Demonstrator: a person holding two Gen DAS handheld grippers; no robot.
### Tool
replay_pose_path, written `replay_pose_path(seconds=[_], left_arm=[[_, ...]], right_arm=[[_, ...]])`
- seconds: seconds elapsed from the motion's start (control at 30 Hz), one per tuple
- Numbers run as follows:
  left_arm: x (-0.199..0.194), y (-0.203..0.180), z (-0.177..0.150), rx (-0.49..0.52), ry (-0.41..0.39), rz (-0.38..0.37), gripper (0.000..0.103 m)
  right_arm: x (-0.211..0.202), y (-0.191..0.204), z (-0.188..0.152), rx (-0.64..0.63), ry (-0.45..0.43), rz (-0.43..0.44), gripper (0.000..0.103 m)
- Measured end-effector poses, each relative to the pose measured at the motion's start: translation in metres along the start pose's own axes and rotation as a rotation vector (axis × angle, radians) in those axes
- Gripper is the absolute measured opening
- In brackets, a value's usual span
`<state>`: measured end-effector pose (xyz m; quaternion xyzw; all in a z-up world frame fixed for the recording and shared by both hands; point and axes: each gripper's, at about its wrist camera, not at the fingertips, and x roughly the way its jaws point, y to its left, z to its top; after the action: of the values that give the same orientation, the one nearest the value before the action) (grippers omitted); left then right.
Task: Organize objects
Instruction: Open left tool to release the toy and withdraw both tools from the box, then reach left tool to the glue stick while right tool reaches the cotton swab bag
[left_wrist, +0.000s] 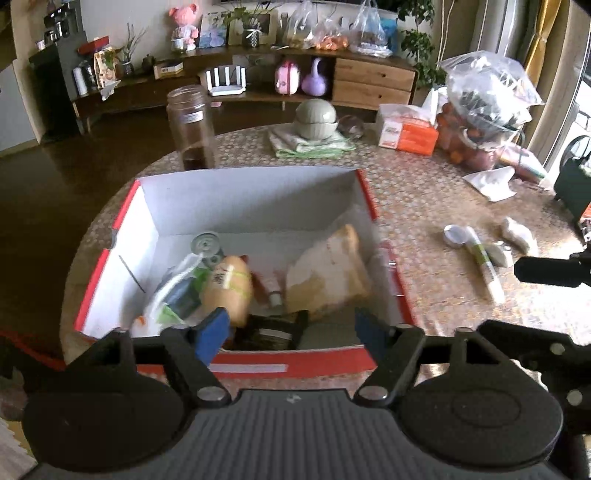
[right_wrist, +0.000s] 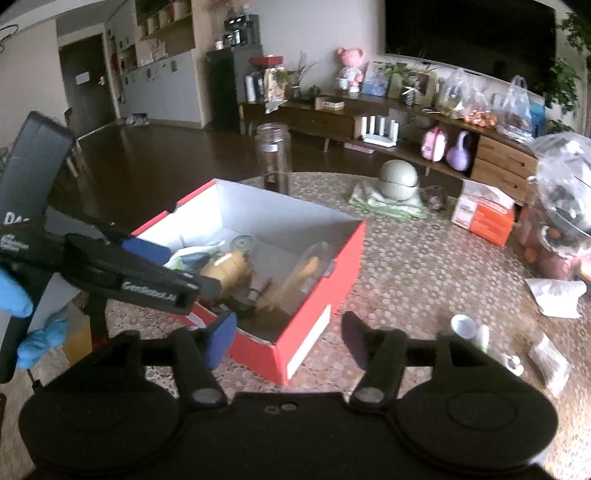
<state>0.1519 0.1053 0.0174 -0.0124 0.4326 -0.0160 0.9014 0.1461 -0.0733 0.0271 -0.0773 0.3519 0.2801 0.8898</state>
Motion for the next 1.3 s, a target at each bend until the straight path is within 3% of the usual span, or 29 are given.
replay_pose_path(seconds=[0.2,0.4,0.87,1.3], left_arm=[[-0.001,-0.035,-0.009,0.007,-0.001,-0.048,0.083],[0.003,-0.074,-0.011,0.023,-0.021,-0.090,0.103],[0.046,-0.179,-0.007,0.109,-0.005,-0.139,0.103],[0.118,-0.235,0.009,0.137,0.073,-0.113,0.103]], right_arm=[[-0.011,-0.031,-0.016,0.046,0.005,-0.025,0.079],[-0.022,-0.077,-0.035,0.091,0.016,-0.074,0.083],[-0.042,-0.201,-0.071,0.183,0.051,-0.236,0.083],[0.000,-0.281,-0.084,0.171,0.153,-0.304,0.083]])
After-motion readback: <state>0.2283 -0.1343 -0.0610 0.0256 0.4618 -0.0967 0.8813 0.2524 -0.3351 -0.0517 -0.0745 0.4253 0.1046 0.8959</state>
